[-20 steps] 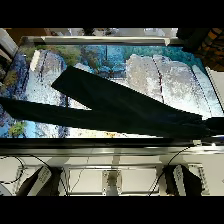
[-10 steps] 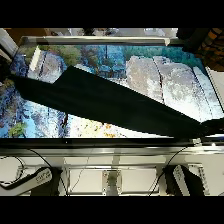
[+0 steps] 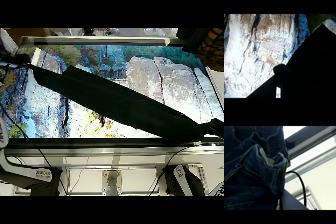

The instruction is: Fold the clothes and pants, and hang the long-sleeved shirts on hangers.

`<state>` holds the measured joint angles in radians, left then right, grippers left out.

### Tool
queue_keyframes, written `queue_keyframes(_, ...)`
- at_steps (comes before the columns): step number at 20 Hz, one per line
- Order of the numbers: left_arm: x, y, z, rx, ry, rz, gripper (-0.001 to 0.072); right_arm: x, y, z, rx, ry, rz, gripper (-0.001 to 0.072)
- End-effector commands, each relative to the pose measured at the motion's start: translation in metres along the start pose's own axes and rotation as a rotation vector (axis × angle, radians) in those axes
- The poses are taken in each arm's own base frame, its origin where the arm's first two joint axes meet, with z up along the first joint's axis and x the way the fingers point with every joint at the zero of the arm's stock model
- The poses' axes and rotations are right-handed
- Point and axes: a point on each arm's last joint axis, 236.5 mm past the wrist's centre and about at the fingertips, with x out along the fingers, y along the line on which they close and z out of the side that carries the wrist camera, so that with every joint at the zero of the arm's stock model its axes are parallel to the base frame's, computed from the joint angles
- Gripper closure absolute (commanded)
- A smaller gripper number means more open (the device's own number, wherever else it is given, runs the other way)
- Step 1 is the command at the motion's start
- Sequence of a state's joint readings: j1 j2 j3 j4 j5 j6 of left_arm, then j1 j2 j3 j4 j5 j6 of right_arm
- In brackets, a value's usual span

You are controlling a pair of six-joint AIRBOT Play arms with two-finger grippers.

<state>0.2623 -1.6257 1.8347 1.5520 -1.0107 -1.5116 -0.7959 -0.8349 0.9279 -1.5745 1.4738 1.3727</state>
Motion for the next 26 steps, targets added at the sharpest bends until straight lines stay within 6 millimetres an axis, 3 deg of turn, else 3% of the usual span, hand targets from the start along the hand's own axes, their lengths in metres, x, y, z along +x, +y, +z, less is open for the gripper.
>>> queue_keyframes(1,0.028,-0.024,0.0,0.065,0.03,0.004,0.0689,0.002,-0.042,0.009,-0.007,-0.038,-0.17,0.07)
queue_keyframes(4,0.024,-0.002,-0.005,0.176,0.072,0.142,0.0689,0.0,-0.047,0.02,-0.014,-0.082,-0.195,0.07)
queue_keyframes(9,0.005,0.025,-0.022,0.221,0.183,0.238,0.0689,-0.001,-0.054,0.008,-0.018,-0.033,-0.225,0.07)
queue_keyframes(12,0.0,0.026,-0.019,0.218,0.179,0.239,0.0689,-0.005,-0.067,-0.012,-0.019,0.054,-0.281,0.07)
queue_keyframes(16,0.006,0.015,-0.022,0.278,0.195,0.223,0.0689,-0.006,-0.065,-0.029,-0.008,0.124,-0.273,0.07)
queue_keyframes(20,0.006,0.033,-0.019,0.289,0.187,0.272,0.0689,-0.018,-0.08,-0.029,-0.009,0.131,-0.336,0.0702)
queue_keyframes(23,0.021,0.03,-0.029,0.257,0.211,0.226,0.0689,-0.015,-0.08,-0.029,-0.006,0.147,-0.333,0.0702)
queue_keyframes(26,0.056,0.013,-0.05,0.253,0.269,0.16,0.069,-0.001,-0.083,-0.014,0.033,0.128,-0.337,0.0702)
